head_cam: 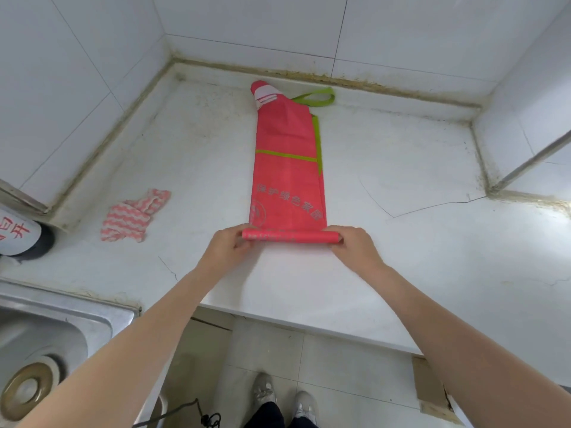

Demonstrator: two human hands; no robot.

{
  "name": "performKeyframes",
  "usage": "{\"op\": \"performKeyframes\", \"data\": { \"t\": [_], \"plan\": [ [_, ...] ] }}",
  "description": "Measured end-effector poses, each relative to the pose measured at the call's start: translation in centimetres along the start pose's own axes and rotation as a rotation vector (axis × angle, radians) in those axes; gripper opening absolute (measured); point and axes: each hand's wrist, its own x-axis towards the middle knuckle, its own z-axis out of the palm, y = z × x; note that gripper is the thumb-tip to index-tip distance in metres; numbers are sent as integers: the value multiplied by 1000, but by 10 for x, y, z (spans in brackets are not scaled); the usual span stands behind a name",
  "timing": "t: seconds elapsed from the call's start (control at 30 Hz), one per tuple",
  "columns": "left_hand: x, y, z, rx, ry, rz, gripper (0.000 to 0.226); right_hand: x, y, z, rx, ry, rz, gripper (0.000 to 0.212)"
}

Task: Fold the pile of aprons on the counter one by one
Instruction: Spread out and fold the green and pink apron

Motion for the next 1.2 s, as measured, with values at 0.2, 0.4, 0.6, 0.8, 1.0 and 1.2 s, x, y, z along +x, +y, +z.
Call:
{"op": "performKeyframes", "data": {
  "t": [0.2,0.4,0.6,0.8,1.0,1.2],
  "plan": [
    [5,8,10,-133,147,-264,13,6,-17,8,-49,13,238,34],
    [-6,15,19,360,272,-49,36,11,-28,14,-205,-14,384,35],
    [0,18,24,1012,-239,306,66,7,-28,7,-178,-42,374,26],
    [10,14,9,781,-438,228,82,-10,-13,2,-462,-236,-269,73],
    [4,7,-2,106,-176,45,42,-4,-4,-7,-184,-137,-167,48],
    [1,9,4,-119,-7,-241,9,-1,-5,-7,354,-134,253,12]
  ]
}}
